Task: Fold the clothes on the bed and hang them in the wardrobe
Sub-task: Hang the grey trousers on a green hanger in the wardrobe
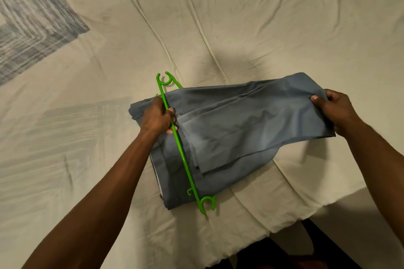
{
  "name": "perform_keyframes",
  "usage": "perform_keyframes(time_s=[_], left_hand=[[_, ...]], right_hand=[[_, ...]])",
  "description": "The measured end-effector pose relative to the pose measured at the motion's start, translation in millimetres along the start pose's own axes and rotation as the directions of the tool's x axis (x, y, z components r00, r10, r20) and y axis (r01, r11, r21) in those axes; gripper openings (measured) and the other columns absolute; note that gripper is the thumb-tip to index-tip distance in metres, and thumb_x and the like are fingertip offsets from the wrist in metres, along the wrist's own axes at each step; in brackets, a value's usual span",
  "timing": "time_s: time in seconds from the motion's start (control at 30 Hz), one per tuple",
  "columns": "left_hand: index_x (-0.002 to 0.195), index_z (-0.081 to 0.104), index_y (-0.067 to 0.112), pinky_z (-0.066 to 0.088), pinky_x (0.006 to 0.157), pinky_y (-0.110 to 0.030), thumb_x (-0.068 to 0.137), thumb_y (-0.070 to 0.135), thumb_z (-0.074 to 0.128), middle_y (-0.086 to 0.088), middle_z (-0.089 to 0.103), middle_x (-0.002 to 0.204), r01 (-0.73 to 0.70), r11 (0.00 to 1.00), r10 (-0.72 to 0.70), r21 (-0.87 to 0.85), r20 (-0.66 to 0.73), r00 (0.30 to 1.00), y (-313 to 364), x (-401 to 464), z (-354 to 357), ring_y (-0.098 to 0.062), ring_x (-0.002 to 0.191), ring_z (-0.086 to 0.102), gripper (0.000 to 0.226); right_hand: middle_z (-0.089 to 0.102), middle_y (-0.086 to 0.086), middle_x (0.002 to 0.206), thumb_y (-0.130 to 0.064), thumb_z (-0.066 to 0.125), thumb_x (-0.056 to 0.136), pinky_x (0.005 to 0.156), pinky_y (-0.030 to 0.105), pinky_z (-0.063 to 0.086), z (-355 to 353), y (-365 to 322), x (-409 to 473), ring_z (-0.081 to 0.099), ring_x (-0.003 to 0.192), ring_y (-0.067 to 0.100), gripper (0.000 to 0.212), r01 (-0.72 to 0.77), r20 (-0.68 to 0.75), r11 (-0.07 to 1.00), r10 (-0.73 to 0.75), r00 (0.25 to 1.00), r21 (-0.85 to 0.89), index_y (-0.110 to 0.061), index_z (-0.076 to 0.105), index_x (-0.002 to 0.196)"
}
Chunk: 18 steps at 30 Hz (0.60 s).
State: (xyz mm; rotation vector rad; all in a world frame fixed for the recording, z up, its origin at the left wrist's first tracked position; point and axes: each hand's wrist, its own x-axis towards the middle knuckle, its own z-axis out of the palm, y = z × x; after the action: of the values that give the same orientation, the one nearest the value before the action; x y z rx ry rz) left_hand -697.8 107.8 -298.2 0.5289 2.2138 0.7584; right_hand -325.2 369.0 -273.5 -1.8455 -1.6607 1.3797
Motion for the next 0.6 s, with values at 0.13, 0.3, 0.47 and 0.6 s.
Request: perform_keyframes(time_s=[0.13,0.3,0.47,0.6], left_hand=[[0.096,0.047,0.016,0.062,0.058,-0.045,0.102,0.016,0.055,-0.014,0.069,0.086,0.054,0.997,-0.051,-0.063,0.058,0.997,9,1,7,-0.027,0.06,0.071,0.01],[0.102,0.049,0.013,0.062,0.056,-0.04,0.101,0.016,0.056,-0.013,0.068,0.087,0.082,0.992,-0.076,-0.099,0.066,0.995,9,3,16,-0.025,0.059,0.07,0.008],[0.099,0.051,0.013,0.063,0.064,-0.046,0.101,0.017,0.057,-0.008,0.068,0.08,0.051,0.993,-0.045,-0.107,0.052,0.998,21,4,27,-0.022,0.056,0.07,0.007],[0.097,0.053,0.013,0.062,0.07,-0.044,0.099,0.023,0.059,-0.003,0.071,0.077,0.004,1.0,-0.004,-0.004,0.001,1.0,28,7,31,-0.025,0.057,0.072,0.011]], right_hand=[[0.063,-0.006,0.087,-0.017,0.061,0.098,0.073,0.027,0.045,-4,-2,-8,0.054,0.078,0.012,0.013,0.024,0.015,0.997,-0.025,1.0,0.074,-0.016,0.066,0.11],[0.066,-0.006,0.092,-0.015,0.061,0.098,0.075,0.025,0.048,-14,0,-15,0.058,0.079,0.009,0.009,-0.006,0.077,0.989,-0.006,0.997,0.149,-0.018,0.067,0.103],[0.072,-0.016,0.081,-0.014,0.061,0.097,0.068,0.017,0.054,-16,-4,-20,0.061,0.079,0.007,0.012,-0.035,0.107,0.984,0.017,0.994,0.177,-0.024,0.068,0.094],[0.073,-0.018,0.082,-0.043,0.079,0.07,0.065,0.014,0.054,-16,-11,-26,0.064,0.078,0.004,0.034,-0.039,0.145,0.975,0.007,0.989,0.22,-0.024,0.07,0.096]])
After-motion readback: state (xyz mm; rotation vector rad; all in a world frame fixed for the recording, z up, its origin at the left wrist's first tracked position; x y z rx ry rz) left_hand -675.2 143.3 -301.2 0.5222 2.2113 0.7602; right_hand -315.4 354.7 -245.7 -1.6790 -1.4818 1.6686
